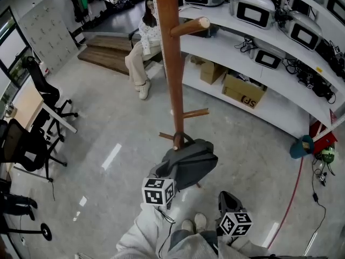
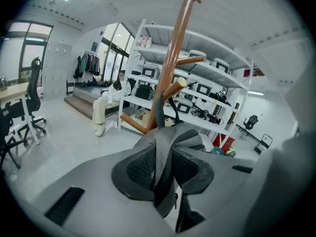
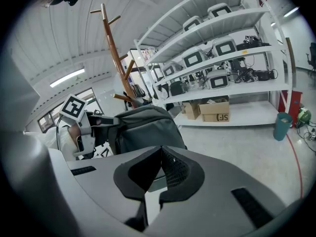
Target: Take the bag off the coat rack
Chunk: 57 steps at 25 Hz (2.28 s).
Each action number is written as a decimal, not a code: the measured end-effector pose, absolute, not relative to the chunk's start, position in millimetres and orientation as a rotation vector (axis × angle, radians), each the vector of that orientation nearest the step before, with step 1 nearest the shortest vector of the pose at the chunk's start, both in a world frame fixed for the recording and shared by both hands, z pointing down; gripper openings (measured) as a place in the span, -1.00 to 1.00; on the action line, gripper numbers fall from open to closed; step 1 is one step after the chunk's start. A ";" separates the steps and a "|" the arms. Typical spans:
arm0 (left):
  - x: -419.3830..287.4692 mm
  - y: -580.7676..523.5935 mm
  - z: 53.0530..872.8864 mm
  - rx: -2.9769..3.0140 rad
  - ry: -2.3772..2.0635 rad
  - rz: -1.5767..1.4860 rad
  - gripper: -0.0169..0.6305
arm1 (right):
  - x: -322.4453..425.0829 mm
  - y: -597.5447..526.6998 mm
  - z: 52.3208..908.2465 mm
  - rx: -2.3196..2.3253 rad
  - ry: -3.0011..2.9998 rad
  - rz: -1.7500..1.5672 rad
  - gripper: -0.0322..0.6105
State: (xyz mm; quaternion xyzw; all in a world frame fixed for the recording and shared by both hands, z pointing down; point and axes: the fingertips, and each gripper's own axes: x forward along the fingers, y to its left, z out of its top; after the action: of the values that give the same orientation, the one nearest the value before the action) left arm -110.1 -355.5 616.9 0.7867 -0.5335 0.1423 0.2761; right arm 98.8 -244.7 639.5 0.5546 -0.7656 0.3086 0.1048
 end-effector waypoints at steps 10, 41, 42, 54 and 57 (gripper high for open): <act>-119.3 -339.9 574.9 2.079 -1.472 0.276 -0.69 | 90.0 -240.6 635.4 1.591 -2.298 0.912 -0.87; -105.3 -210.5 580.5 1.919 -1.579 0.248 -0.69 | 61.1 -189.4 599.5 1.534 -2.444 0.799 -0.87; -104.5 -203.2 583.4 1.906 -1.582 0.249 -0.69 | 58.6 -185.8 597.8 1.534 -2.448 0.794 -0.87; -100.2 -150.1 586.7 1.861 -1.542 0.230 -0.69 | 33.4 -148.5 576.9 1.529 -2.513 0.711 -0.87; -94.5 -142.8 581.9 1.867 -1.541 0.227 -0.69 | 33.2 -149.0 568.9 1.533 -2.534 0.687 -0.87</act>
State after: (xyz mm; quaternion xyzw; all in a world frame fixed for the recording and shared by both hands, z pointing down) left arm -94.5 -142.8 581.9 0.7200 -0.5942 0.0876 0.3476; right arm 33.2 -149.0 568.9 0.5036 -0.8324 0.2256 0.0503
